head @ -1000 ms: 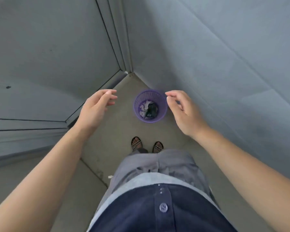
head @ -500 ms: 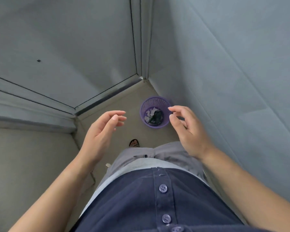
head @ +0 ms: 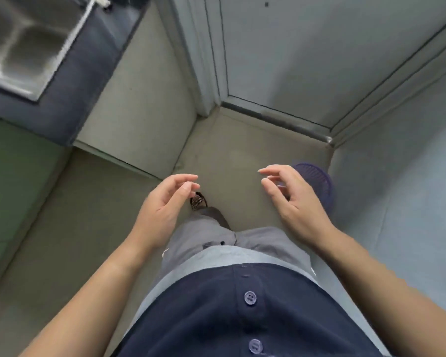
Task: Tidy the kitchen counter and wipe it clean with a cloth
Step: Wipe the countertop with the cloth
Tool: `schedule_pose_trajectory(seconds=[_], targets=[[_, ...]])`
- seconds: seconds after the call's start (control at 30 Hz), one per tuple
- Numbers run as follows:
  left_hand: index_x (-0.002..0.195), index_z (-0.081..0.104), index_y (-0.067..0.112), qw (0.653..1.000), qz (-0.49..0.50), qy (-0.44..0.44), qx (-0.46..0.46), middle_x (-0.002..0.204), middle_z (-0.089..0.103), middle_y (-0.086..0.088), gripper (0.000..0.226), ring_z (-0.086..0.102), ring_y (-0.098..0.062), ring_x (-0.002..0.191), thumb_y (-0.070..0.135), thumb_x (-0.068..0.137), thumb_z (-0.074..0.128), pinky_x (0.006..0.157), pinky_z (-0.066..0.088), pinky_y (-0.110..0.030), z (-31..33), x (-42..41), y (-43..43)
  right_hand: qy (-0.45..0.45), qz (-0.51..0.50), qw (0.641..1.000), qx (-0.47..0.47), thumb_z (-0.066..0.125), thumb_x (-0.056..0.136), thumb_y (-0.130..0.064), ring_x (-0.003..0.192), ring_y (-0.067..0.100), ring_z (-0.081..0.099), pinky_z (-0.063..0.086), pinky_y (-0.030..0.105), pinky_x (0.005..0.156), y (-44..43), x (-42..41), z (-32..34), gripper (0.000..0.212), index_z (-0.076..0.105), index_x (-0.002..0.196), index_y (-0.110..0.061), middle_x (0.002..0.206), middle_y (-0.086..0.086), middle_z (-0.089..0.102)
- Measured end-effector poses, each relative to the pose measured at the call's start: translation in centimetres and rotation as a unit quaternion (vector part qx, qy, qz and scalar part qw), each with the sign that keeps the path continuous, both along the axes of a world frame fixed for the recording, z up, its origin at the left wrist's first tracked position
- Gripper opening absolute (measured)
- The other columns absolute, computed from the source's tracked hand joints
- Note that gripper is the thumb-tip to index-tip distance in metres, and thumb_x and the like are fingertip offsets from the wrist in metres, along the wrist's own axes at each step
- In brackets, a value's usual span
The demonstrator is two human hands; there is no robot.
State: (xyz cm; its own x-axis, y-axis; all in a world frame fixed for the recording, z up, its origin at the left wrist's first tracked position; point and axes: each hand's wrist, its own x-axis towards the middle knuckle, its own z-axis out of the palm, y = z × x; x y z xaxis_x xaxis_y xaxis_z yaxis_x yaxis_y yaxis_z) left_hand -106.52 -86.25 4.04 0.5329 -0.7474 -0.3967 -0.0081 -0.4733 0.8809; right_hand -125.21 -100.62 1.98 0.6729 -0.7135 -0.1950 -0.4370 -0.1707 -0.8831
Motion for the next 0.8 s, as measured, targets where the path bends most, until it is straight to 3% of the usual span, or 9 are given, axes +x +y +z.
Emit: schedule_pose_trajectory(seconds=[0.17,0.3,0.57,0.7,0.8], targets=[[0.106,0.062,0.020,0.983,0.184,0.000,-0.017,0.103,0.066,-0.002,0.019,0.061,-0.001,0.089,0.023,0.094,0.047,0.077,0.044,-0.009,0.2,0.5,7.8,-0.013,0.179,0.983,-0.030,0.038,0.086,-0.054,0.110,0.003,0.051,0.043,0.029,0.097,2.8,6.5,1.7,0.046,0.059,0.111,-0.020,0.114,-0.009,0.054],[0.101,0.062,0.027,0.960,0.279,0.011,-0.033,0.100,0.066,0.005,0.024,0.061,-0.001,0.088,0.034,0.084,0.046,0.077,0.044,-0.010,0.0,1.5,12.7,-0.007,0.276,0.961,-0.031,0.039,0.086,-0.055,0.112,0.003,0.050,0.043,0.029,0.097,6.4,10.6,1.9,0.045,0.059,0.110,-0.022,0.115,-0.010,0.054],[0.100,0.063,0.032,0.935,0.353,0.004,-0.046,0.099,0.068,0.007,0.026,0.062,-0.005,0.091,0.044,0.080,0.051,0.078,0.043,-0.010,-1.0,8.3,24.4,0.007,0.427,0.902,-0.066,0.041,0.087,-0.055,0.108,-0.003,0.048,0.038,0.018,0.095,17.6,22.7,1.3,0.044,0.057,0.113,-0.022,0.116,-0.012,0.053],[0.097,0.064,0.036,0.923,0.379,-0.041,-0.047,0.097,0.069,0.013,0.032,0.063,-0.008,0.095,0.054,0.074,0.050,0.089,0.045,-0.021,-0.2,14.3,31.4,-0.018,0.454,0.888,-0.061,0.038,0.084,-0.057,0.106,0.002,0.051,0.042,0.022,0.094,24.4,30.6,2.2,0.047,0.057,0.111,-0.023,0.114,-0.011,0.054],[0.097,0.064,0.034,0.906,0.415,-0.057,-0.055,0.096,0.069,0.012,0.034,0.062,-0.007,0.094,0.055,0.073,0.050,0.088,0.044,-0.018,0.6,17.0,35.8,-0.032,0.491,0.867,-0.077,0.043,0.088,-0.052,0.106,0.006,0.053,0.043,0.026,0.094,28.4,35.8,3.0,0.042,0.057,0.112,-0.021,0.115,-0.008,0.055]])
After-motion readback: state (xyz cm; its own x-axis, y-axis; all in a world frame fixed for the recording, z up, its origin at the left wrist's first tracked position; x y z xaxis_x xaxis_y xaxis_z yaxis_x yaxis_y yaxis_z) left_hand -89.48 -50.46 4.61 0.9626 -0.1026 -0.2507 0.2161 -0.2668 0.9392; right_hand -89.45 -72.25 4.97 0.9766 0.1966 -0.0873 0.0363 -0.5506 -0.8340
